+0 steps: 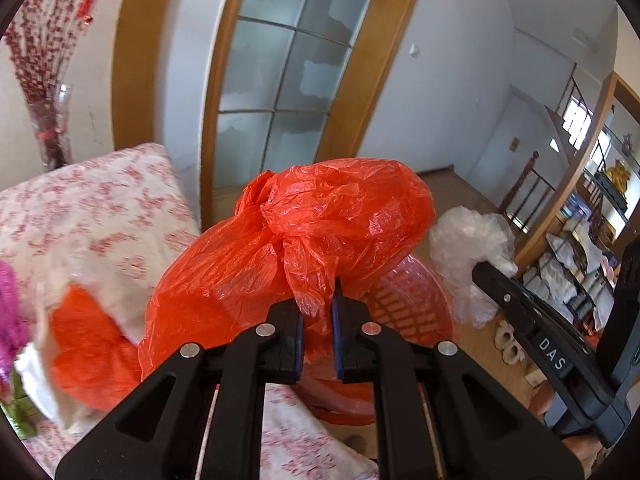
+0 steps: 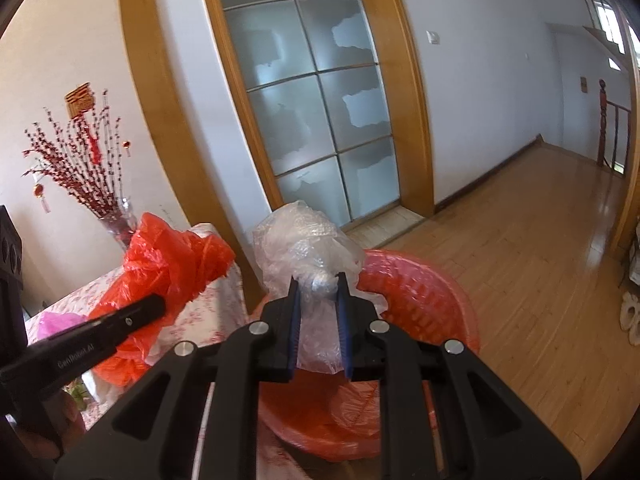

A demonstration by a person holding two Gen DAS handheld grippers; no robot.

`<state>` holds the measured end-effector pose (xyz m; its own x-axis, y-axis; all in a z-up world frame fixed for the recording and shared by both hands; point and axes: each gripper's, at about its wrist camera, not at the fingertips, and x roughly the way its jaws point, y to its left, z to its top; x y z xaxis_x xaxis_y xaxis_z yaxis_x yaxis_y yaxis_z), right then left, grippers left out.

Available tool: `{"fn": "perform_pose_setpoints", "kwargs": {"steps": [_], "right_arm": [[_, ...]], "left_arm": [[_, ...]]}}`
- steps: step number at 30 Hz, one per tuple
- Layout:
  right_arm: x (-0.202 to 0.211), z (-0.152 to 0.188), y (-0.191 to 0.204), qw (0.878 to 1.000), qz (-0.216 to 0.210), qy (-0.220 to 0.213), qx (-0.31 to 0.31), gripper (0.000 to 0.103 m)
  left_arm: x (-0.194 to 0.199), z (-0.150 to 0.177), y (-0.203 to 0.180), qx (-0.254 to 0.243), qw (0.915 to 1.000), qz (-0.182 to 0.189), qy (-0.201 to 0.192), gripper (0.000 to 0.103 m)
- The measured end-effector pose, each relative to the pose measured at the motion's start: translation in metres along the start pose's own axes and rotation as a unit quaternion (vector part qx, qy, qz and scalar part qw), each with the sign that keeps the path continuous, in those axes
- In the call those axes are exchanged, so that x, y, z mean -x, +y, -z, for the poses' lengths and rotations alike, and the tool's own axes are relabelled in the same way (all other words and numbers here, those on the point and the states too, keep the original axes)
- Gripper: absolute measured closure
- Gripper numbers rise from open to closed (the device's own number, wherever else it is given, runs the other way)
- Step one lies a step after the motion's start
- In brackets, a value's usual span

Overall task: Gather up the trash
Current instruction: 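Carry both bags over the orange wastebasket and open both grippers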

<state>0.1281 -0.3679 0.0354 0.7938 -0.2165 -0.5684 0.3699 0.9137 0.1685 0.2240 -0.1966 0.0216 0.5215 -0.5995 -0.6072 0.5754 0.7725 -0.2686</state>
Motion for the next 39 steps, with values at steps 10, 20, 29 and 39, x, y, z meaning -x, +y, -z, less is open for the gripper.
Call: {"fn": "perform_pose_setpoints", "kwargs": {"steps": [10, 20, 29, 39], "right_arm": [[-0.022, -0.002, -0.028, 0.999, 0.004, 0.013, -0.029, 0.086], [-0.038, -0.007, -0.051, 0.997, -0.009, 0.02, -0.067, 0.069], [-0.033, -0.001, -0.057, 0.997, 0.015, 0.015, -0.067, 0.055], [-0.018, 0.006, -0.042, 0.999, 0.035, 0.007, -0.033, 0.046]], "left_arm": [[-0.035, 0.007, -0.022, -0.008, 0.999, 0.021, 0.038, 0.093], [-0.057, 0.014, -0.026, -0.005, 0.9973, 0.027, 0.068, 0.089], [-0.057, 0.02, -0.012, 0.008, 0.9976, 0.004, 0.069, 0.061], [-0.012, 0.022, 0.011, 0.0, 0.9984, -0.052, 0.021, 0.044]]}}
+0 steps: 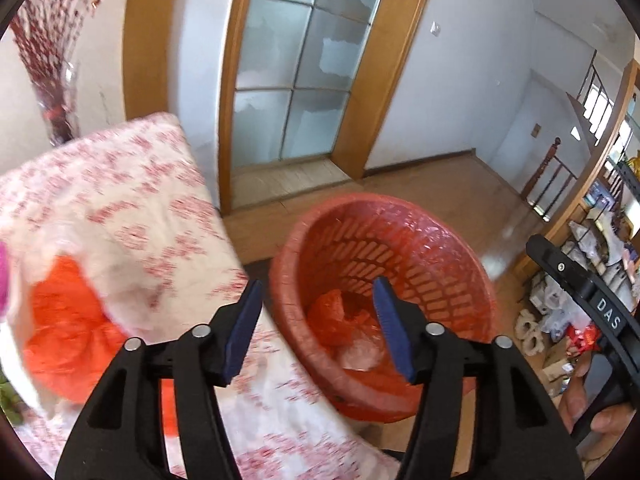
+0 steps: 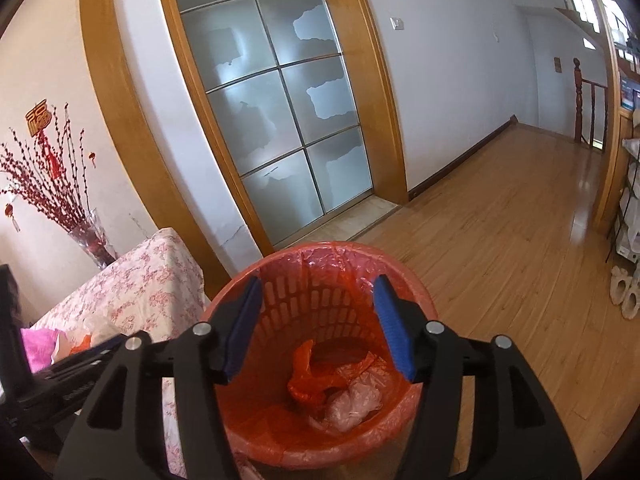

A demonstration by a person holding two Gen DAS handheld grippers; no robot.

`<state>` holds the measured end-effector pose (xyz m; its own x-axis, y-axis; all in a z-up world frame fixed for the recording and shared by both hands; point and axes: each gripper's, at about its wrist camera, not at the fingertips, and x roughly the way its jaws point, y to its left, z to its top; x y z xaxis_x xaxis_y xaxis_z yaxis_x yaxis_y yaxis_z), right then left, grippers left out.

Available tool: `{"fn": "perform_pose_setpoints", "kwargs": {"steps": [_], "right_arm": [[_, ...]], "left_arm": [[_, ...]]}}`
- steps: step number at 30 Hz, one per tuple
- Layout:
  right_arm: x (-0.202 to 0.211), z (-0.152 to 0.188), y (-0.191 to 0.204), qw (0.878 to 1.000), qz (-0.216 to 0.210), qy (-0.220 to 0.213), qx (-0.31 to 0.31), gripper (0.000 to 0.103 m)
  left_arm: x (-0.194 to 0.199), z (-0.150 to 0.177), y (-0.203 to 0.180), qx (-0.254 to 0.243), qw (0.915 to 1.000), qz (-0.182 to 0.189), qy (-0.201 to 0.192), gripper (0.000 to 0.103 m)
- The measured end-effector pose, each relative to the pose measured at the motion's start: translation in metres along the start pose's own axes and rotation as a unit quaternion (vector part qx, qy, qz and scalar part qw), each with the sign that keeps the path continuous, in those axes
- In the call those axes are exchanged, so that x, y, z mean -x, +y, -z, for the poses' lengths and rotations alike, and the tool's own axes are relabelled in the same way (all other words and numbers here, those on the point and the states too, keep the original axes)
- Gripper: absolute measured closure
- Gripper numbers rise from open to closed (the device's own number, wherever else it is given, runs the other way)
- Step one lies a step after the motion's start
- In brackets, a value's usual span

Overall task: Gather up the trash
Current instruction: 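Carry both bags over the orange wastebasket and open both grippers, then move the left gripper to the white tissue while the right gripper reaches the red-orange wrapper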

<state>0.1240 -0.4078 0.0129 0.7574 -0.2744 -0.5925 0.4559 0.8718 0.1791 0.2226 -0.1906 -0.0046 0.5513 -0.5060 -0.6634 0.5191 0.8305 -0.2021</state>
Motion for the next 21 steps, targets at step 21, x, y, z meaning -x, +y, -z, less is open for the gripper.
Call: {"fn": "perform_pose_setpoints", "kwargs": {"steps": [21], "right_arm": [[0.033, 0.048, 0.144, 0.986, -0.099, 0.039, 0.127, 0.046]], "left_arm": [[0.137, 0.056, 0.118, 0.061, 0.9802, -0.162, -0.096, 0.028]]}}
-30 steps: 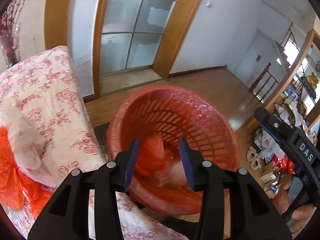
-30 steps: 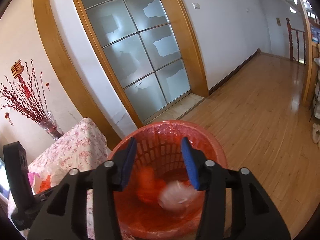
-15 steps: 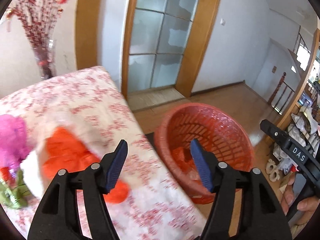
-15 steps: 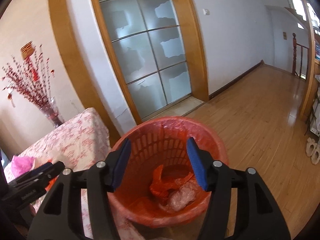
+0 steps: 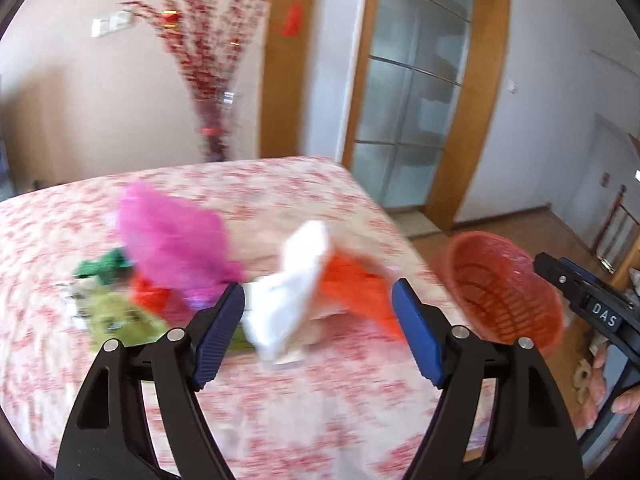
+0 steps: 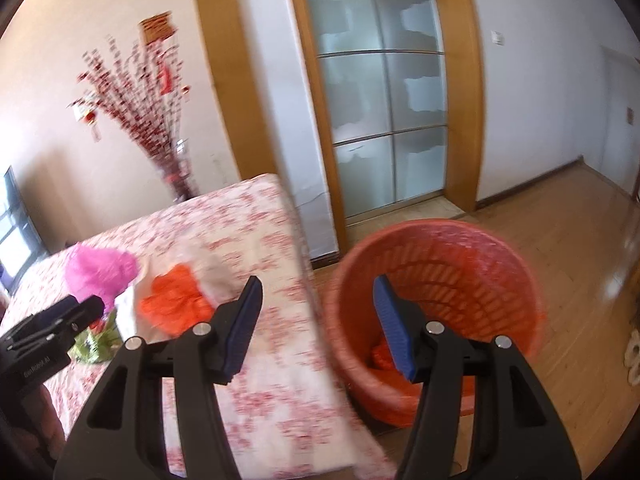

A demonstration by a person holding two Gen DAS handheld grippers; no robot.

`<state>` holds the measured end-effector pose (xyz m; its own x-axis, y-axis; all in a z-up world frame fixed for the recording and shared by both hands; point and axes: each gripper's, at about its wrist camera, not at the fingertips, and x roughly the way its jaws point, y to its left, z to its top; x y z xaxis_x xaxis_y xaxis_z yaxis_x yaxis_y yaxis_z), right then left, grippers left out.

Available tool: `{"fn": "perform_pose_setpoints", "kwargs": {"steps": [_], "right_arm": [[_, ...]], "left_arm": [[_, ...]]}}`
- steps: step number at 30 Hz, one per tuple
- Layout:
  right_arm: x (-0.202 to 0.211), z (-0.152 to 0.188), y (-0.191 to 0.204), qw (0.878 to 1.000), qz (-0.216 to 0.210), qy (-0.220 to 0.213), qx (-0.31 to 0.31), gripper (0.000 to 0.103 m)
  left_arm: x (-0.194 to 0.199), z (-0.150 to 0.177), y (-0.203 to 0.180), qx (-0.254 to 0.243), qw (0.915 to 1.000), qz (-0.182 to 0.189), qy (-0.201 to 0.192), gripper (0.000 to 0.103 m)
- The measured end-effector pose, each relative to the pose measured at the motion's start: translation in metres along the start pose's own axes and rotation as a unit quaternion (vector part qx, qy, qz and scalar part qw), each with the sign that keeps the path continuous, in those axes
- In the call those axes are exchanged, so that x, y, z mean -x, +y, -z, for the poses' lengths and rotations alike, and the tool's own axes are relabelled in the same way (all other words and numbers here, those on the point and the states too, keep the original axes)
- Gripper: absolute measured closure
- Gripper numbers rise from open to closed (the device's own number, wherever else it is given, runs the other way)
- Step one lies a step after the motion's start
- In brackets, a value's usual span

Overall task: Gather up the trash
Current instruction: 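Move the left gripper to the white tissue while the right gripper reaches the red-orange wrapper, then grasp the red-orange wrapper with the right gripper while the left gripper grasps the white tissue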

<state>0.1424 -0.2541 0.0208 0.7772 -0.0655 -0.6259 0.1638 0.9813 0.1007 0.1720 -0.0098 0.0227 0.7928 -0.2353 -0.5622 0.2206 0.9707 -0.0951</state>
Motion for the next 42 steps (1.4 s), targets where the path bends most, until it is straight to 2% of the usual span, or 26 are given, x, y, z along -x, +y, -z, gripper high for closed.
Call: {"fn": "perform_pose_setpoints", "kwargs": {"steps": [5, 9, 13, 20, 27, 28, 30, 31, 33, 35, 42], "right_arm": [[-0.01, 0.005, 0.041, 0.999, -0.027, 0.016, 0.026, 0.046], [-0.021, 0.01, 0.074, 0.997, -0.051, 0.032, 0.049, 0.053], [-0.04, 0.02, 0.101, 0.993, -0.071, 0.057, 0.069, 0.053], [-0.068, 0.032, 0.126, 0.991, -0.068, 0.081, 0.086, 0.053], [-0.105, 0.034, 0.131, 0.989, -0.054, 0.115, 0.074, 0.053], [-0.11, 0.035, 0.132, 0.989, -0.053, 0.12, 0.074, 0.056], [-0.118, 0.038, 0.132, 0.987, -0.05, 0.131, 0.075, 0.074], [-0.122, 0.04, 0.131, 0.987, -0.052, 0.136, 0.074, 0.077], [-0.125, 0.043, 0.129, 0.986, -0.053, 0.143, 0.074, 0.092], [-0.126, 0.044, 0.127, 0.985, -0.052, 0.145, 0.077, 0.099], [-0.104, 0.043, 0.119, 0.988, -0.065, 0.124, 0.07, 0.1]], "left_arm": [[0.012, 0.01, 0.05, 0.03, 0.9986, -0.042, -0.007, 0.027], [0.021, 0.018, 0.088, 0.052, 0.9958, -0.074, -0.012, 0.027], [0.024, 0.025, 0.122, 0.08, 0.9918, -0.099, -0.007, 0.027], [0.026, 0.04, 0.16, 0.105, 0.9872, -0.12, 0.003, 0.027], [0.026, 0.048, 0.172, 0.12, 0.9857, -0.118, 0.01, 0.027], [0.024, 0.049, 0.172, 0.119, 0.9858, -0.118, 0.012, 0.027], [0.022, 0.051, 0.172, 0.118, 0.9862, -0.116, 0.015, 0.027], [0.021, 0.051, 0.172, 0.117, 0.9865, -0.114, 0.016, 0.027], [0.019, 0.052, 0.172, 0.115, 0.9869, -0.112, 0.017, 0.027], [0.017, 0.052, 0.173, 0.114, 0.987, -0.111, 0.019, 0.027], [0.013, 0.052, 0.169, 0.113, 0.9878, -0.105, 0.023, 0.027]]}}
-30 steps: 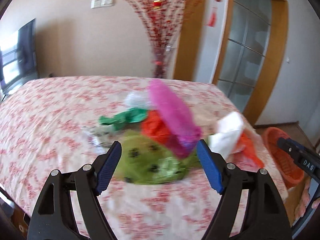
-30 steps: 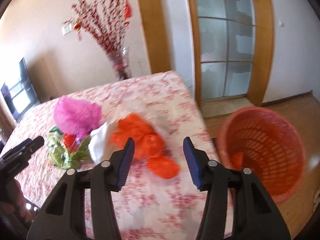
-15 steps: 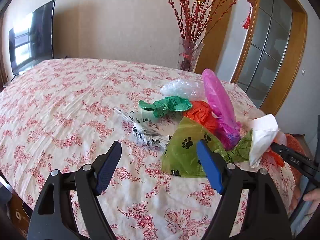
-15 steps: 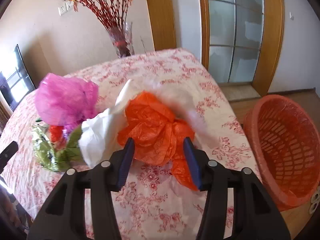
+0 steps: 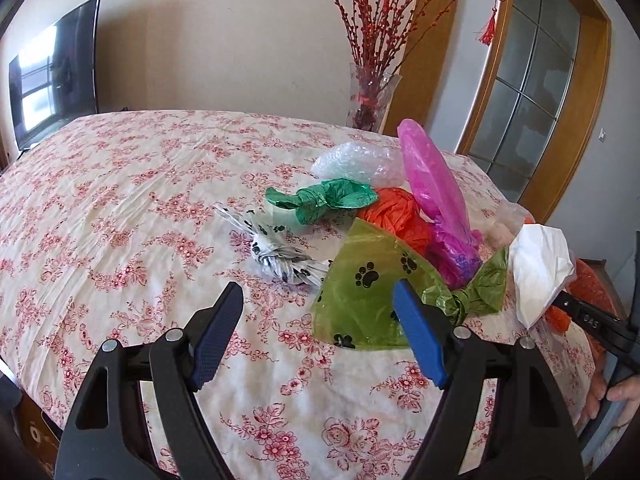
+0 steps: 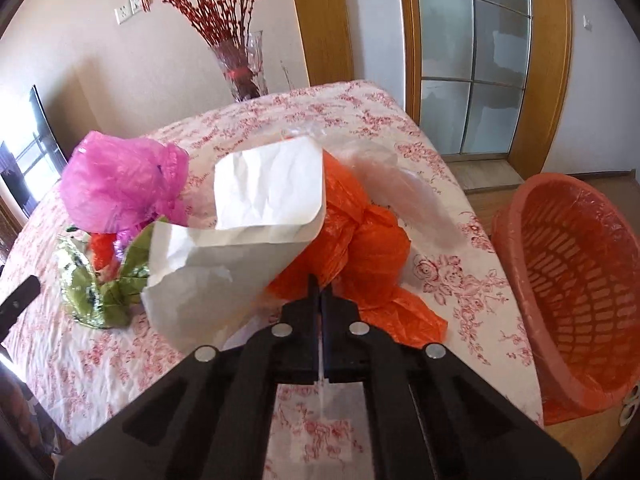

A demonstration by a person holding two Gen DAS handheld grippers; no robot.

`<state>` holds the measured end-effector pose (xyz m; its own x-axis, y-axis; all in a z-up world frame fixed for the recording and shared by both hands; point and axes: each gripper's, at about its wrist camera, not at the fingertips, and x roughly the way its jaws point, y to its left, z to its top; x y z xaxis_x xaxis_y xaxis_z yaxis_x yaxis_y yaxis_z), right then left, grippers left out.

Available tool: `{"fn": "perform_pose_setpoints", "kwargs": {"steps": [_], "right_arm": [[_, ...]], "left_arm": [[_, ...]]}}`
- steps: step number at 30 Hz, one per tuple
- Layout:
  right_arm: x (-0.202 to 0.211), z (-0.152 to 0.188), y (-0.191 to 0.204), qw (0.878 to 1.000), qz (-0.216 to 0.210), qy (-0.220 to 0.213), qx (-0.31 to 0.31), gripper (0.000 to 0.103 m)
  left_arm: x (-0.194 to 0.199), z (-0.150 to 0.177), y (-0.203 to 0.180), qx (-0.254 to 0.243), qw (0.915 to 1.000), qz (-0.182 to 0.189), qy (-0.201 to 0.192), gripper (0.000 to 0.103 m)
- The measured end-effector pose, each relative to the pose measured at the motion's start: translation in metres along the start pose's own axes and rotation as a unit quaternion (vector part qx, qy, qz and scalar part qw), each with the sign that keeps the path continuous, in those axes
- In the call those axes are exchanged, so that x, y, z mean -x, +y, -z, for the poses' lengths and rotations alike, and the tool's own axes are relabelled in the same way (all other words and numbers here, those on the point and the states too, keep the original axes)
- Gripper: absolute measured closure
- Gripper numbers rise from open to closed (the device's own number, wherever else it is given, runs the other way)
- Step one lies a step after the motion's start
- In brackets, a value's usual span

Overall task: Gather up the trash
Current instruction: 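Grasp the red-orange wrapper with the right gripper while the left gripper grasps the white tissue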

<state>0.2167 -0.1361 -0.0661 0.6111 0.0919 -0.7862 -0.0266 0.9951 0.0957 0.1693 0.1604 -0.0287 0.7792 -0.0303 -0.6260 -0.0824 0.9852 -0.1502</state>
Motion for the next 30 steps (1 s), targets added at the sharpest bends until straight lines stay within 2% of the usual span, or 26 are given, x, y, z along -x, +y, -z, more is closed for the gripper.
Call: {"fn": "perform_pose_setpoints", "kwargs": {"steps": [6, 13, 23, 30], "right_arm": [[0.025, 0.0, -0.004, 1.0, -0.009, -0.025, -0.008, 0.1], [0.056, 0.003, -0.008, 0.998, -0.029, -0.048, -0.014, 0.1], [0.096, 0.004, -0.02, 0.995, -0.04, -0.087, -0.025, 0.1], [0.104, 0.009, -0.048, 0.995, -0.025, -0.086, -0.05, 0.1]], "left_arm": [[0.001, 0.0, -0.012, -0.007, 0.9999, 0.014, 0.003, 0.027], [0.006, 0.0, -0.037, -0.024, 0.9986, 0.047, 0.003, 0.027], [0.002, -0.005, -0.11, -0.07, 0.9922, 0.103, -0.002, 0.027], [-0.019, -0.019, -0.161, -0.105, 0.9891, 0.103, -0.002, 0.027]]}}
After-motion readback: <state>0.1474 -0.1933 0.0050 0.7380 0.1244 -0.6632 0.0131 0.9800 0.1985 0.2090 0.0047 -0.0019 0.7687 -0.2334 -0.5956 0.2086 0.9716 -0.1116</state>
